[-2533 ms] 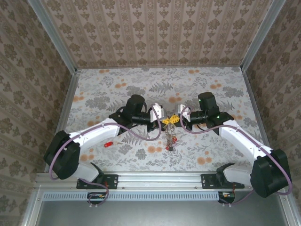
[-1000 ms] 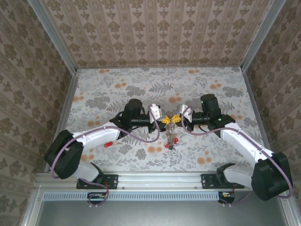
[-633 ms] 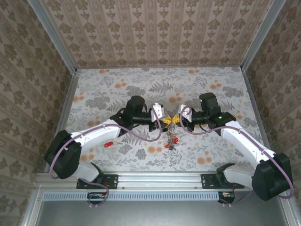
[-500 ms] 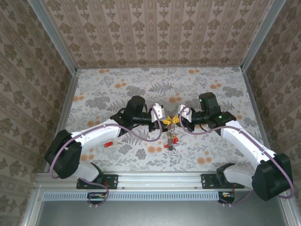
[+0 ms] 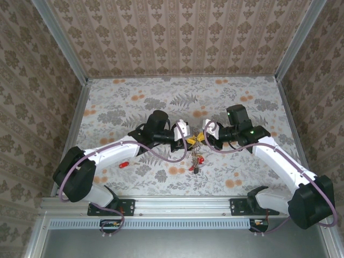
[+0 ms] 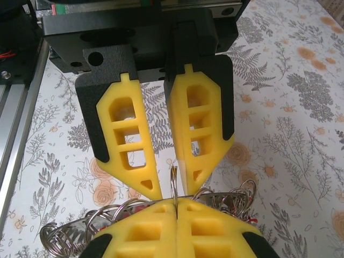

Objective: Put the keys on the keyring

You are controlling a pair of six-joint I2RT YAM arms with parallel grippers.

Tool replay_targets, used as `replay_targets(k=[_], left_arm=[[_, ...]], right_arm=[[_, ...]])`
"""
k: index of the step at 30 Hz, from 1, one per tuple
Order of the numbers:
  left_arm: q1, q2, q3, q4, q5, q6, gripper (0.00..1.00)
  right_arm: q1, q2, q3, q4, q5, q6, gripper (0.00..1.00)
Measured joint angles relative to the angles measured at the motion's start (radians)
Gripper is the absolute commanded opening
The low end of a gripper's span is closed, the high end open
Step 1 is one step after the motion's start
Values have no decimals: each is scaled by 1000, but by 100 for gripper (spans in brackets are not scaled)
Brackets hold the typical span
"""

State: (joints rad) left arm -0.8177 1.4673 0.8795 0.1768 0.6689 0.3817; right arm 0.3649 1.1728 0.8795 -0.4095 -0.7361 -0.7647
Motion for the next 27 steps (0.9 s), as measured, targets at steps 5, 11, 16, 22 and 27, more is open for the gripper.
replay_targets(k=[5, 11, 16, 22, 27], left_arm=[[0, 0, 0, 10, -4, -1, 21], [-2, 0, 0, 10, -15, -4, 21], [-6, 0, 0, 13, -19, -8, 12], [-10, 0, 0, 14, -19, -10, 9], [-13, 0, -1, 17, -31, -10, 10]], right_arm=[[2, 6, 8, -3, 4, 0, 0], [5, 15, 11, -8, 6, 0, 0], [5, 22, 18, -19, 8, 0, 0], [5, 23, 18, -19, 15, 0, 0], [5, 23, 18, -19, 19, 0, 0]])
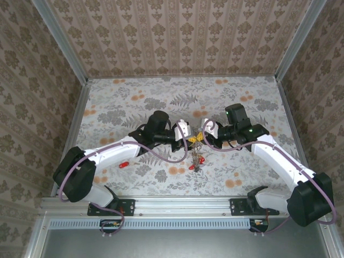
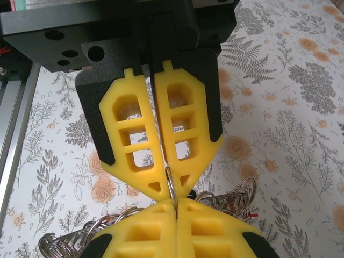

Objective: Put the keys on the keyring

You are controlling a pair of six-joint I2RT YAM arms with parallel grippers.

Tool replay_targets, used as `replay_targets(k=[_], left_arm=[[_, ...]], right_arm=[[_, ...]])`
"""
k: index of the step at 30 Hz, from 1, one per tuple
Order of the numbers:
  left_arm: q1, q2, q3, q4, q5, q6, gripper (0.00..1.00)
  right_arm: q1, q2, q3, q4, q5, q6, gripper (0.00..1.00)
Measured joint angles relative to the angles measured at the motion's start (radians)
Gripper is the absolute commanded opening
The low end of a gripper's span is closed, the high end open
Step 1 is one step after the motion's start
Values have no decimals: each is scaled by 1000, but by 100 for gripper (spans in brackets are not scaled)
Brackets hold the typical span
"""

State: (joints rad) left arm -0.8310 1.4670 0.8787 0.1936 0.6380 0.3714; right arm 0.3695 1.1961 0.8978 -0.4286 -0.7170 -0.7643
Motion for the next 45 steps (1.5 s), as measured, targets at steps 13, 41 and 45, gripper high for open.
replay_targets(k=[13, 41, 45], left_arm=[[-7, 0, 0, 0, -26, -4, 0], [286, 12, -21, 186, -55, -183, 0], [366, 46, -21, 233, -35, -228, 0]], right_arm=[[0, 2, 0, -1, 5, 0, 0], [240, -90, -86, 248, 21, 107, 20], [404, 68, -86, 362, 54, 130, 21]])
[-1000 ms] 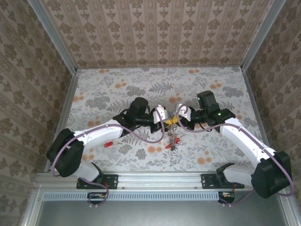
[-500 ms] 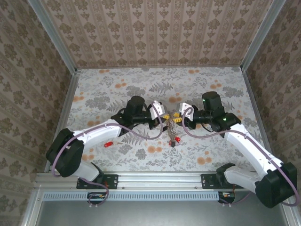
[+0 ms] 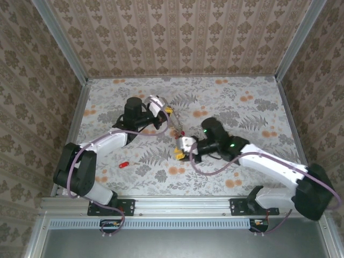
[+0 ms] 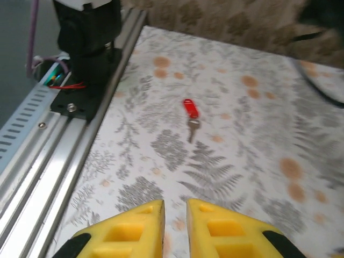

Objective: Put the keys on the keyring

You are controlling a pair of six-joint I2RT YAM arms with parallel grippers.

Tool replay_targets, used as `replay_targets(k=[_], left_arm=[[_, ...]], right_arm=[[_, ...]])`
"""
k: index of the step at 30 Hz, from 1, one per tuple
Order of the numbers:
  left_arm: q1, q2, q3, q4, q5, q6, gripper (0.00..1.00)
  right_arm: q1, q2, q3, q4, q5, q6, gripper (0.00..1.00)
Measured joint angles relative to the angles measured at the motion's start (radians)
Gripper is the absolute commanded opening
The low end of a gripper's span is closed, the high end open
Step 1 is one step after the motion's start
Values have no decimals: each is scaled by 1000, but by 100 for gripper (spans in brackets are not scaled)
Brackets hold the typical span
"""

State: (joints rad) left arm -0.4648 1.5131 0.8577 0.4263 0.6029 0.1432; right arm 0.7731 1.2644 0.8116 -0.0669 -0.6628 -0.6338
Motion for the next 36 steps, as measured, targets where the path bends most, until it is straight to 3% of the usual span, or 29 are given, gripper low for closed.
replay_targets(k=[7, 16, 23, 36], left_arm=[[88, 40, 19, 34, 30, -29, 0], [149, 45, 25, 39, 51, -36, 0], [179, 45, 33, 31, 56, -35, 0], [180, 45, 33, 17, 78, -35, 0]], right_arm=[[196, 392, 109, 166, 101, 47, 24], [275, 719, 353, 279, 190, 106, 27], [279, 859, 523, 270, 243, 129, 33], [298, 1004, 723, 156, 246, 140, 35]])
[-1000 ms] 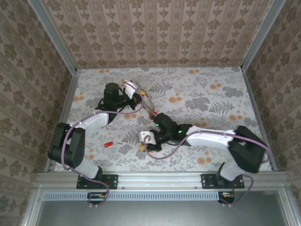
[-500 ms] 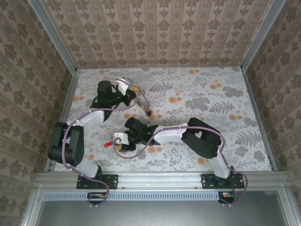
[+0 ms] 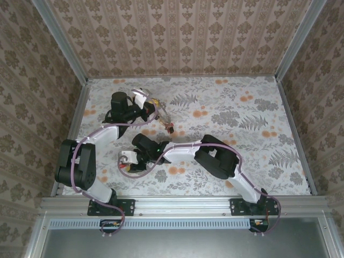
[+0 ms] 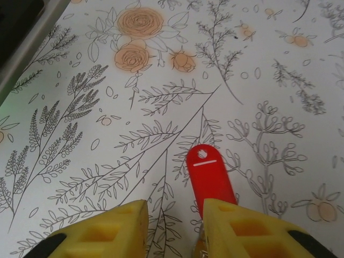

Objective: Put the keys on the keyring

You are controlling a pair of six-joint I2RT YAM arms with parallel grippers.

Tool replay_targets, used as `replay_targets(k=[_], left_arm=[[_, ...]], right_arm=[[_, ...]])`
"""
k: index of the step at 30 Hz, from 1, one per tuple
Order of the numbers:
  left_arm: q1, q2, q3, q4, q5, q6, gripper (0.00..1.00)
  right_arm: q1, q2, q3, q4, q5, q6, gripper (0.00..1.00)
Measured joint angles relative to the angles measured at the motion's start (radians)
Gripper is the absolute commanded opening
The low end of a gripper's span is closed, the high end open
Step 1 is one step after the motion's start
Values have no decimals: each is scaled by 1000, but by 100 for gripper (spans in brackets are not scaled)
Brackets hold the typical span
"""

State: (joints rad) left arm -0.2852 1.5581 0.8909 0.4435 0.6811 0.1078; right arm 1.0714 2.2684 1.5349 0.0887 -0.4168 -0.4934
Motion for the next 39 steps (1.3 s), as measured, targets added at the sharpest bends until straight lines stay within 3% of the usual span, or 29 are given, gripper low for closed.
replay_targets(k=[13, 25, 39], left_arm=[[0, -5, 0, -3, 2, 1, 0], [0, -15, 0, -39, 2, 19, 0], [-1, -16, 0, -52, 1, 20, 0]], right_arm=[[5, 42, 31, -11, 79, 3, 34], [6, -1, -89, 133, 103, 0, 38], [5, 27, -26, 138, 152, 23, 40]])
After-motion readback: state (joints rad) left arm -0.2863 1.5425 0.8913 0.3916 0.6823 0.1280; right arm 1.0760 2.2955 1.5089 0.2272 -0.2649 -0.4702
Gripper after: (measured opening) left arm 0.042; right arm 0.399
